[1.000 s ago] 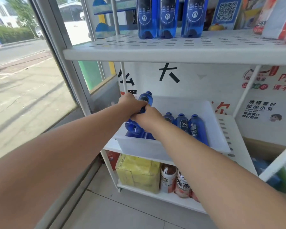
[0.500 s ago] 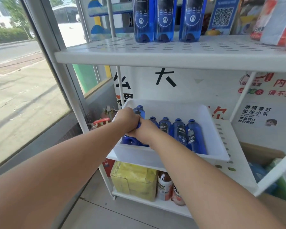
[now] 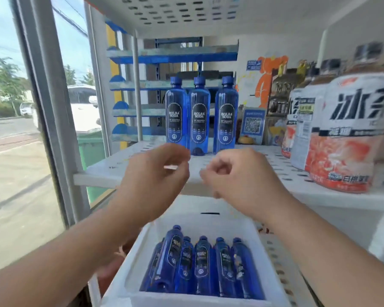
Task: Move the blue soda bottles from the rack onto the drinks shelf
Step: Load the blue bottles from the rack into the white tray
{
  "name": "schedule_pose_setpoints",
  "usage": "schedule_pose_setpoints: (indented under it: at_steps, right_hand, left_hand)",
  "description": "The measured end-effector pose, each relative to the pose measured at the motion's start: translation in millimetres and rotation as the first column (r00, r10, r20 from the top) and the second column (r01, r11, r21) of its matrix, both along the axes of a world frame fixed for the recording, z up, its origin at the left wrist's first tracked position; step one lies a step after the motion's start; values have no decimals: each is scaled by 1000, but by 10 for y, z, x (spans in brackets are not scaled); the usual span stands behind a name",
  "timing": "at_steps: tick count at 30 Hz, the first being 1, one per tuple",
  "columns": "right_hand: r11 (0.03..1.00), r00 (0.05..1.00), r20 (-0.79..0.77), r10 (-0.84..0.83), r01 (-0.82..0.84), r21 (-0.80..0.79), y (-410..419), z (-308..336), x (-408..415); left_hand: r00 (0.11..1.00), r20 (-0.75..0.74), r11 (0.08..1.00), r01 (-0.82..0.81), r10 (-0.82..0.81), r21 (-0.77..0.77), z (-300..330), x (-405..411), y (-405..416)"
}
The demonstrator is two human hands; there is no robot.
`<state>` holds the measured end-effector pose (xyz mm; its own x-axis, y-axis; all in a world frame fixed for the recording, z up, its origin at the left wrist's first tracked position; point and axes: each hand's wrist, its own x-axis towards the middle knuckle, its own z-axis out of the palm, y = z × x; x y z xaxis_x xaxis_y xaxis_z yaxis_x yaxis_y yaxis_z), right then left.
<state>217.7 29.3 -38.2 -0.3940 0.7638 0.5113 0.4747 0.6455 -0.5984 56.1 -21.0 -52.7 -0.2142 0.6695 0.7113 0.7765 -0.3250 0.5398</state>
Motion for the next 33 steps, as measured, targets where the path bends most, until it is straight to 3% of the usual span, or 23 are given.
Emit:
schedule_pose_setpoints:
  at_steps: [3,7,10,13,17,24,29,33]
  right_hand:
    - [966,934,-310,-178,226,126,519,330,-108]
    - [951,918,-247,-309,307,-48,1329,555,-284]
    - [934,911,-249,-330,276,-226,1703,581,-322]
    - [930,938,-225,-263,185,-317,1888,495,-313]
    - [943,959,-233,-163,83,-322,1844,373,-313]
    - [956,959,-256,-120,42,-292,1563,381,-185]
    - [975,966,-248,-73,16,-222,1170,399,-80]
    - [989,971,-237,5,-39,-141,712,421,-20]
  left_hand:
    - [1000,-3,1000,-6,6,15,419,146,603]
    - [984,-112,989,-142,136,-42,761,311,1212]
    - [980,-127,984,-162,152,-76,838,335,1377]
    - [978,-142,979,-168,151,-118,831,299,1475]
    - [992,-41,977,-127,122,-169,833,208,1578]
    - [993,-17,989,-119,118,-88,947,328,1491]
    - [993,103,998,-47,50,-40,898,377,1161]
    - [948,312,997,77,-64,-28,779,359,756]
